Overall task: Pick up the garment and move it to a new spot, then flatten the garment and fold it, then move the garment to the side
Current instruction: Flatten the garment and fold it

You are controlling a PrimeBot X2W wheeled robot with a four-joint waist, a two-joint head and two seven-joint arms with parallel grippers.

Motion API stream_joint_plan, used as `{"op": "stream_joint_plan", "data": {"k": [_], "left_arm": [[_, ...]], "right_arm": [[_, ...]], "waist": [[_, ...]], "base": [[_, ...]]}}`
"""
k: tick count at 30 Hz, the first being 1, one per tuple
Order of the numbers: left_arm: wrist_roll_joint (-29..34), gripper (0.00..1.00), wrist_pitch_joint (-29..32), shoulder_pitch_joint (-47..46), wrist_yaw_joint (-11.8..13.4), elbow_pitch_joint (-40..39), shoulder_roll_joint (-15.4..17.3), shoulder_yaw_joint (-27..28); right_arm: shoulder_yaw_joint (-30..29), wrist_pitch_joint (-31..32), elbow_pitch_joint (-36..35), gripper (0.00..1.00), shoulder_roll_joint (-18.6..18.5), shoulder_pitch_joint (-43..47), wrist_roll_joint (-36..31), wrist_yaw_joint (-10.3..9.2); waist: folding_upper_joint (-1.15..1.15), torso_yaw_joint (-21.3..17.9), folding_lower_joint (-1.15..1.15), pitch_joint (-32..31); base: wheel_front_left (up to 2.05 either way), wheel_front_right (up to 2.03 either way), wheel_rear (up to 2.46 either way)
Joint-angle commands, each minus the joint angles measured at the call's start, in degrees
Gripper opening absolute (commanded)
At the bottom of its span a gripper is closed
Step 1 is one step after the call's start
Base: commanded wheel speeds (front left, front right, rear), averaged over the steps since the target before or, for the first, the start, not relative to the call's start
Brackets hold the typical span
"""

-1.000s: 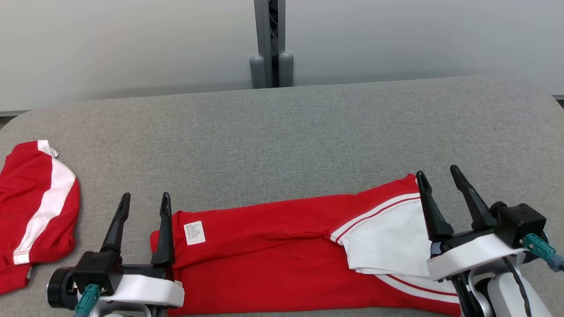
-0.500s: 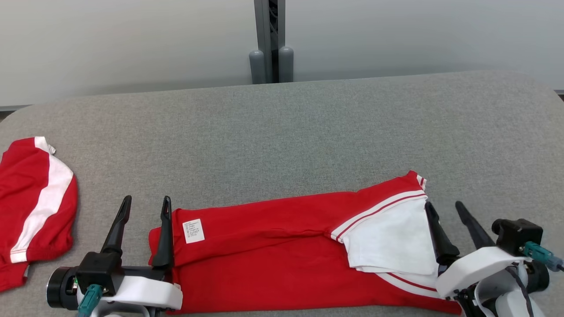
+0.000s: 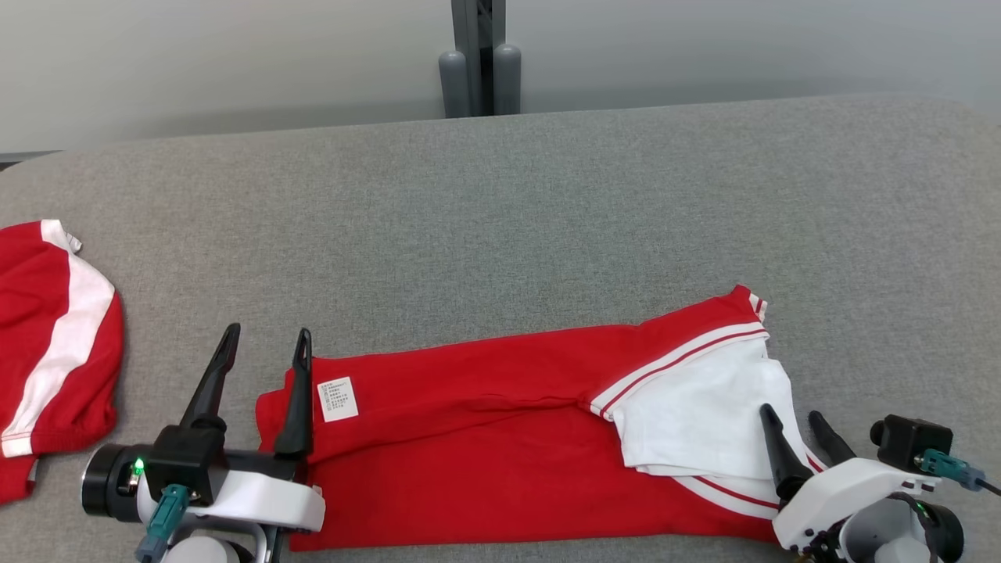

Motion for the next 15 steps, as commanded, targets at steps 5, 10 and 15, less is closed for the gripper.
{"op": "stream_joint_plan", "data": {"k": [5,10,15], "left_arm": [[1.2,1.0,-0.3,-1.8,-0.6,-0.5,0.8,0.2],[1.6,1.0,-0.3,-2.1,-0.7,-0.6,0.9,0.1],[1.9,1.0,-0.3,-2.4,-0.9,-0.6,0.9,0.2]], "right_arm": [[2.3,-1.1,3.2,1.0,0.2,-2.4,2.6,0.04],[5.4,-2.0,5.9,1.0,0.5,-4.1,4.3,0.04],[8.6,-3.1,7.7,0.0,0.7,-5.2,5.8,0.08]], "waist": [[0.0,0.1,0.0,1.3],[0.0,0.3,0.0,2.1],[0.0,0.3,0.0,2.4]], "base": [[0.0,0.0,0.0],[0.0,0.0,0.0],[0.0,0.0,0.0]]}}
